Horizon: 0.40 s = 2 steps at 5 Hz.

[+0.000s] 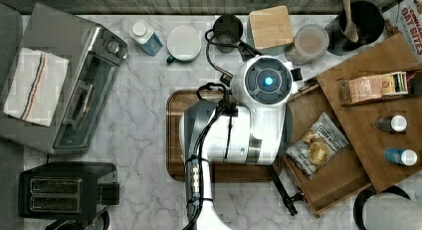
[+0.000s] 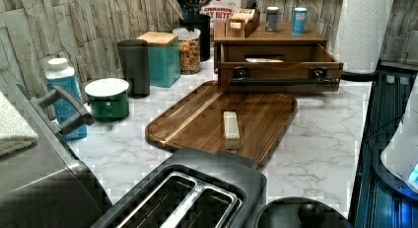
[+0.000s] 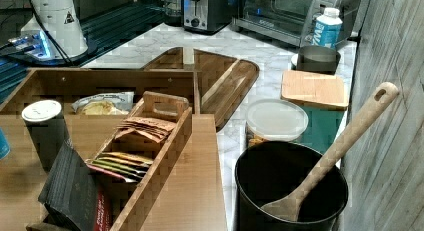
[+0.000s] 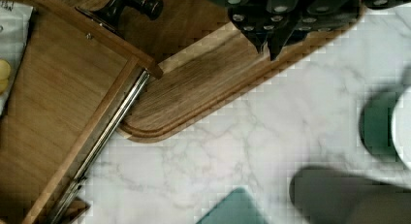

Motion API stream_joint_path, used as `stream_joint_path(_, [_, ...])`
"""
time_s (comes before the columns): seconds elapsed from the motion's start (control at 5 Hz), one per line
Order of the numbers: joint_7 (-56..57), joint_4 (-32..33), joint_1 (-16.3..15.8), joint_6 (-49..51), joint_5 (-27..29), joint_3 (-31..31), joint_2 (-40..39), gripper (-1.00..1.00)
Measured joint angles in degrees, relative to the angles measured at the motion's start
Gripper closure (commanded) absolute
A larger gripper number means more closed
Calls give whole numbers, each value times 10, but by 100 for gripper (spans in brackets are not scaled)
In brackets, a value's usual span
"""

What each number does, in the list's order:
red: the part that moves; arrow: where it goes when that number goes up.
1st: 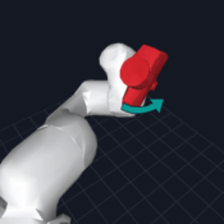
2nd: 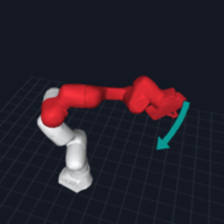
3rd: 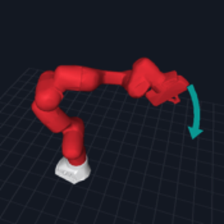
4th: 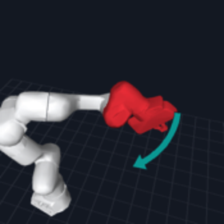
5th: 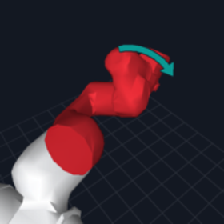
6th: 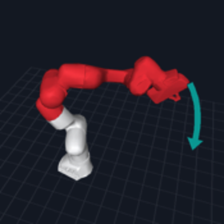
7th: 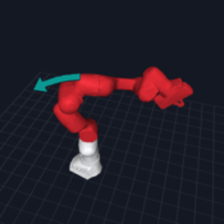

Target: Close the drawer.

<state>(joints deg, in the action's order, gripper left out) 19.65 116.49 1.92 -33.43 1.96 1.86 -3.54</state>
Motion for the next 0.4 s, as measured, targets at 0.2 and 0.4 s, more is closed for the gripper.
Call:
stream_joint_path(0.2, [44,57,0,-8,0,-6,10,100])
stream_joint_path(0.4, [116,128,0,-46,3,-9,29,100])
